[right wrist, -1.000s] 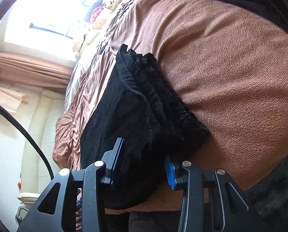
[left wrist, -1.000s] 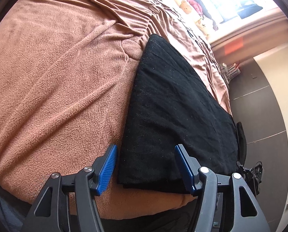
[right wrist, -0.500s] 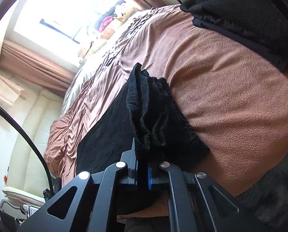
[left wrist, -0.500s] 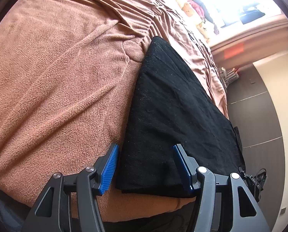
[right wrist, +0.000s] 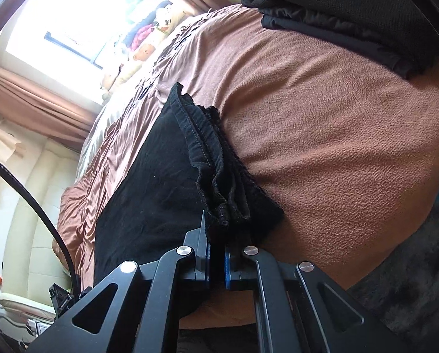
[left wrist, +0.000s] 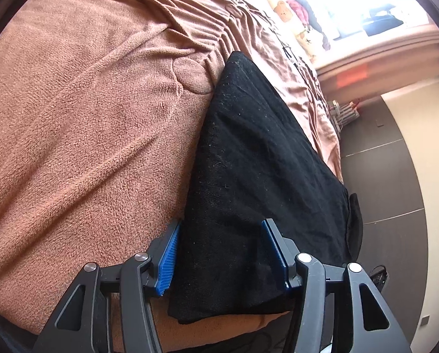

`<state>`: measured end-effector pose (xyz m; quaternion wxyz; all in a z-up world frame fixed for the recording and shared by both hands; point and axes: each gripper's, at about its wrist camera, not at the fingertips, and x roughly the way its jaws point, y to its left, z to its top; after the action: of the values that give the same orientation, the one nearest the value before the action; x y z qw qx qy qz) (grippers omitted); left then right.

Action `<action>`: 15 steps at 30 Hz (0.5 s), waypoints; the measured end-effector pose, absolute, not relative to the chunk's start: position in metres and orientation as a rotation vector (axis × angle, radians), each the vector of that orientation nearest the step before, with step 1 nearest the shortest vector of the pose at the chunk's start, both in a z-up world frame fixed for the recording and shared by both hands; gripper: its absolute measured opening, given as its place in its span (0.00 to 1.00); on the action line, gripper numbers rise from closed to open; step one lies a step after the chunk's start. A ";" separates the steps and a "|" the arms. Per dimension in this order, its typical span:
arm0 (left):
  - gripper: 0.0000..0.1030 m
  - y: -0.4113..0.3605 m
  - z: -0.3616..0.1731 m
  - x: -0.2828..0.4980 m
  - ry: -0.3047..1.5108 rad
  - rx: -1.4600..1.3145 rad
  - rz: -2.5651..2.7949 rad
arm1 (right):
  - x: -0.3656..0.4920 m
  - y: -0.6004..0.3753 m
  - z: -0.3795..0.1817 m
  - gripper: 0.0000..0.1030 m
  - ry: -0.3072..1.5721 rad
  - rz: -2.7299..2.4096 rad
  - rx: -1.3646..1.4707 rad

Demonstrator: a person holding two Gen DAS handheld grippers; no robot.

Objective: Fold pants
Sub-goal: 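Grasp the folded pants edge with the left gripper and lift while the right gripper opens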

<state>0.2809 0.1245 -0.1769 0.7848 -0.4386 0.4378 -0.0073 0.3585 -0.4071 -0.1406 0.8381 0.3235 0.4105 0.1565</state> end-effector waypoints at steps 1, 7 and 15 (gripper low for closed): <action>0.44 0.125 -0.177 0.281 0.949 -0.937 -0.010 | 0.358 -0.406 -0.140 0.03 0.872 0.333 0.681; 0.22 0.131 -0.172 0.273 0.924 -0.951 -0.037 | 0.352 -0.403 -0.126 0.12 0.890 0.331 0.614; 0.21 0.132 -0.168 0.277 0.935 -0.947 -0.049 | 0.334 -0.401 -0.126 0.55 0.884 0.385 0.613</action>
<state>0.2775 0.1317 -0.1675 0.7864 -0.4392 0.4338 -0.0226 0.3343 -0.4008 -0.1261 0.8413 0.2902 0.4182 0.1822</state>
